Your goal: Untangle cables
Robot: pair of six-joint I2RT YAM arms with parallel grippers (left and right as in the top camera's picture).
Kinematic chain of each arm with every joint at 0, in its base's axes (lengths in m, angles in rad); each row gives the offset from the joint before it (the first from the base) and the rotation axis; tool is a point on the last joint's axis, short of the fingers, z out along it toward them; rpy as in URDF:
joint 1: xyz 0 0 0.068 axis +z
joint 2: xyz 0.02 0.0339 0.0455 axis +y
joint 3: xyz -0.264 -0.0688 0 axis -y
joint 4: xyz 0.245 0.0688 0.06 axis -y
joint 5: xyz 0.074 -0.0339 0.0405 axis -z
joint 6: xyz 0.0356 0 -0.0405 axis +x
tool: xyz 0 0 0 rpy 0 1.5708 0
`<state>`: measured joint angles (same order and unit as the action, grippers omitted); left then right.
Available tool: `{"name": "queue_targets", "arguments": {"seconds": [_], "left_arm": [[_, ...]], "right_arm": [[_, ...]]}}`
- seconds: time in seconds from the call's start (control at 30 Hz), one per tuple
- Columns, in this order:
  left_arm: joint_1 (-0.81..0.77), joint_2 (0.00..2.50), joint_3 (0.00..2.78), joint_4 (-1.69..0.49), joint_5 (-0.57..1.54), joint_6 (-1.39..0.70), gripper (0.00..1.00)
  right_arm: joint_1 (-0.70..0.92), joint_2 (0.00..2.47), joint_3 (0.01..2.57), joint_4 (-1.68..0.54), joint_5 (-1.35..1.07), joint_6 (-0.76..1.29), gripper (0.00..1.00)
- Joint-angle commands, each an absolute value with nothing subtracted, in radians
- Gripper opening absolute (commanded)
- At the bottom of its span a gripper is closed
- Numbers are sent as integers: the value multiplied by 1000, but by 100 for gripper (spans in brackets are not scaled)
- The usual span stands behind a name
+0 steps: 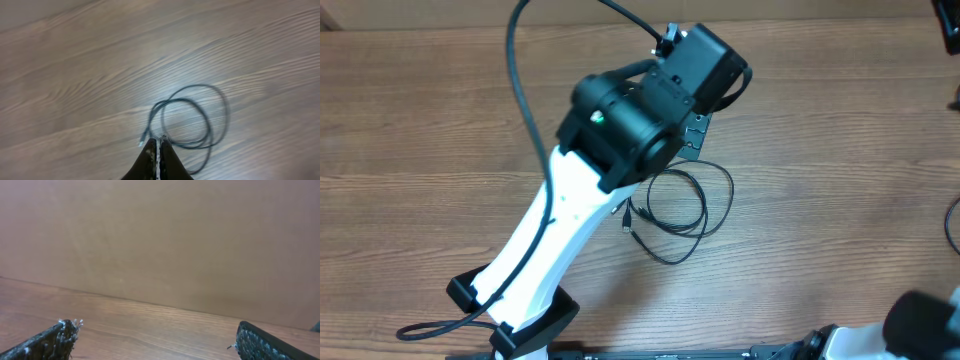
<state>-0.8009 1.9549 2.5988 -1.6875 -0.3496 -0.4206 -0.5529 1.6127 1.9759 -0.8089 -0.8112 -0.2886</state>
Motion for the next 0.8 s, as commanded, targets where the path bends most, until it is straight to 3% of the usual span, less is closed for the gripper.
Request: {"name": "queue_targets", "arguments": {"seconds": [0.0,0.4,0.77], "left_arm": [[-801,1953,2537,-1689,-483,-498,5],[-717,1803,2506,-1679,-576,-532,5],[-348,1466,2438,-1689,-350,-509,5]], "right_arm": [[-509,1526,1983,-857,-738,-284,100],[-279,1336,1983,-945,-520,-283,100],[-129,1271,1983,-1144,-447,-205,100]]}}
